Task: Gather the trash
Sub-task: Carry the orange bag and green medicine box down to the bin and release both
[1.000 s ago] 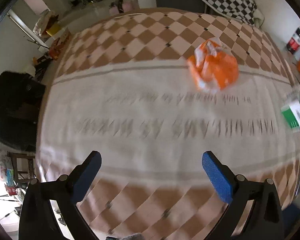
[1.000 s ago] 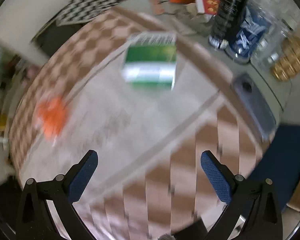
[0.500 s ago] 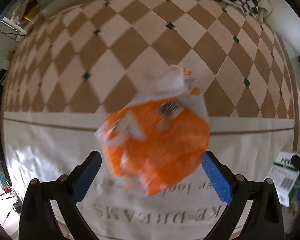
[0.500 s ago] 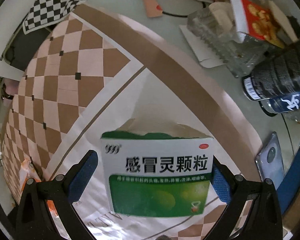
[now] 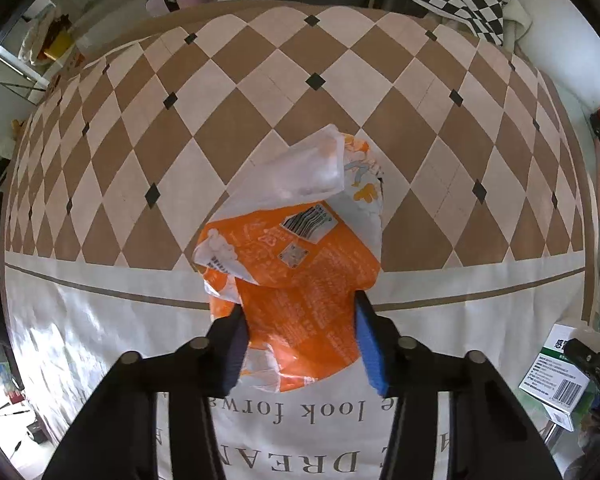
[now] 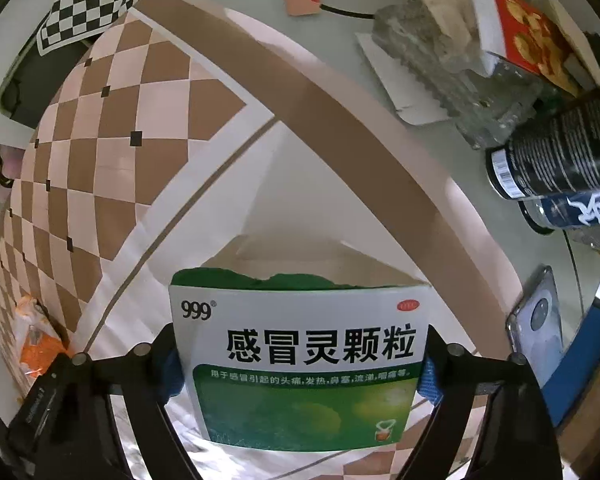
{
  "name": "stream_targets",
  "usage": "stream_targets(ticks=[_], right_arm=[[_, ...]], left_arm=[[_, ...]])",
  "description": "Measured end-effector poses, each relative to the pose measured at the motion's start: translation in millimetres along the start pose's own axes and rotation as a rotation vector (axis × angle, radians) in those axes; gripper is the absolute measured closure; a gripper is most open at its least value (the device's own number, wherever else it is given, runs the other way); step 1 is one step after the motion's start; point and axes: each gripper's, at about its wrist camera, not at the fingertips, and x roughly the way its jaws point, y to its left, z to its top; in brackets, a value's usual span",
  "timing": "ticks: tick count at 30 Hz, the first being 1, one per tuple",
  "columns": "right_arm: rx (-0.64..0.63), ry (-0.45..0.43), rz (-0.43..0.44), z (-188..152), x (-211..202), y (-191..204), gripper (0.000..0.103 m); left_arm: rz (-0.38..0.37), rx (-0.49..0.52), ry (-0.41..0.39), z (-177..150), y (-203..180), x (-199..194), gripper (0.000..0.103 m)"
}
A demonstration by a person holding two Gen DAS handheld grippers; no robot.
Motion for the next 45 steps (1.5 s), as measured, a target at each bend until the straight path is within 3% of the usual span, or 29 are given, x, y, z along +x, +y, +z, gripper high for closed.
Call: stream_targets(ticks=[4,7,10,18,23,30,37,41,45], right_arm=[[-0.013,0.014,0.000,2.6,2.4,1.3,0.014],[-0.035,0.037,-0.012,4.2,7.2,6.9,0.013],[-0.053,0.051,-0.013,6.7,8.9,11.1,0.012],[-0.089,0.085,0.005,8.9,11.7,12.7,0.009],[-0.074,0.038,0.035,1.2,1.9,-0.5,0.015],[-0.107,-0.047,0.101,-21.5,-23.4,-2.1,0.016],[-0.256,-0.172,0.126,-84.7,-69.9,27.4,0.016],[-0.333,-0.217,0.158,-146.1,-91.7,30.5,0.016],[-0.399,-0.253,0.193,-223.6,-112.6,26.7,0.016]], left_arm=[[-0.007,-0.002,0.015,-6.8,4.3,-0.6,0.061],[-0.016,0.012,0.032,1.6,5.0,6.0,0.051],[-0.010,0.032,0.045,0.6,4.7,9.7,0.049],[0.010,0.030,0.014,-1.2,-7.2,2.7,0.061],[0.008,0.035,-0.013,-9.4,-6.1,-11.6,0.068],[0.005,0.039,-0.086,-37.6,-2.1,-56.9,0.070],[-0.014,0.043,-0.191,-94.7,27.3,-109.7,0.070],[-0.029,0.053,-0.255,-131.3,67.7,-132.4,0.070],[-0.050,0.061,-0.319,-189.9,107.2,-163.1,0.070]])
